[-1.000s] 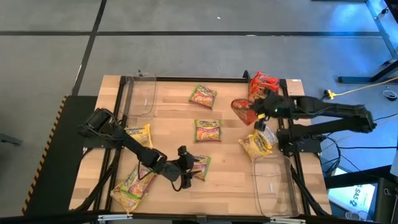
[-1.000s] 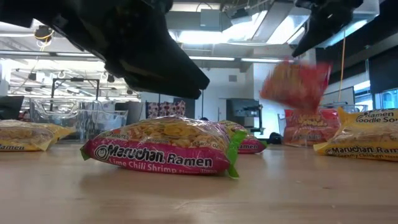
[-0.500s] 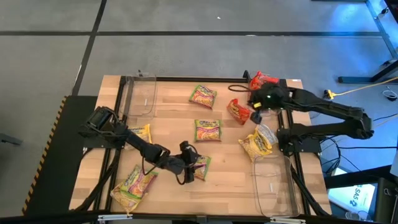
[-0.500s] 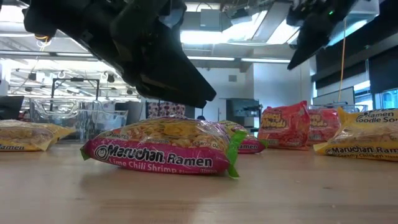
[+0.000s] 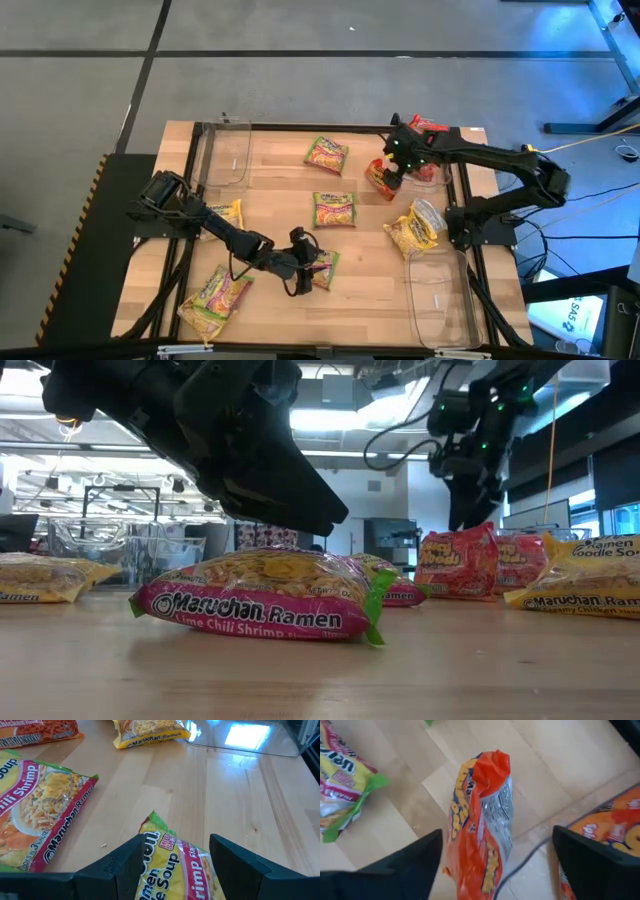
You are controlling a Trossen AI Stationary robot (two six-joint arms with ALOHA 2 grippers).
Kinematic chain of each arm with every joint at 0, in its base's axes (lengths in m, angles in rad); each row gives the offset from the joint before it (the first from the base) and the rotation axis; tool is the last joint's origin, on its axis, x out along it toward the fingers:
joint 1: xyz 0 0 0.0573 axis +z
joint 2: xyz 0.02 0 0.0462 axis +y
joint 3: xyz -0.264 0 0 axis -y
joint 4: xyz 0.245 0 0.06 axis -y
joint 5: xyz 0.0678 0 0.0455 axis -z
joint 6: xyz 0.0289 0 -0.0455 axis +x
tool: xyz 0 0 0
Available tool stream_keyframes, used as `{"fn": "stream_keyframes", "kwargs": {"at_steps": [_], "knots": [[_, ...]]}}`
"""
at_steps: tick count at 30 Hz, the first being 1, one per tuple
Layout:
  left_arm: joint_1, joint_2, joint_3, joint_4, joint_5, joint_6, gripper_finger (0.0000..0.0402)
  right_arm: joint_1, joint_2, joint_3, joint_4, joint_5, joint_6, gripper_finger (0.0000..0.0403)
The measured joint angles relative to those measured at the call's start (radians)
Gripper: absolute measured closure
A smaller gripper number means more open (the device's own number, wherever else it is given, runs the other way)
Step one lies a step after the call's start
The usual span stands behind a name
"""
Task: Sort Maruchan noodles
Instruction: Put the orange noodle pack into the top right transparent bin
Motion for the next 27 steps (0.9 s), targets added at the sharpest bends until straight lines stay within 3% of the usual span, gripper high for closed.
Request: {"fn": "stream_keyframes", "kwargs": {"at_steps": [6,14,21,27], "knots": [[0.002,0.0,0.0,-0.007,0.0,0.016,0.0184,-0.005,0.044,0.0,0.044,-0.003,-0.023,0.0017],[0.021,0.0,0.0,-0.007,0.02,0.025,0.0184,-0.003,0.12,0.0,0.056,-0.002,-0.042,0.0045],[0.029,0.0,0.0,-0.007,0.035,0.026,0.0184,-0.003,0.189,0.0,0.06,-0.03,-0.054,0.0091],[0.029,0.0,0.0,-0.007,0.037,0.026,0.0184,-0.003,0.195,0.0,0.066,-0.046,-0.075,0.0174]]}}
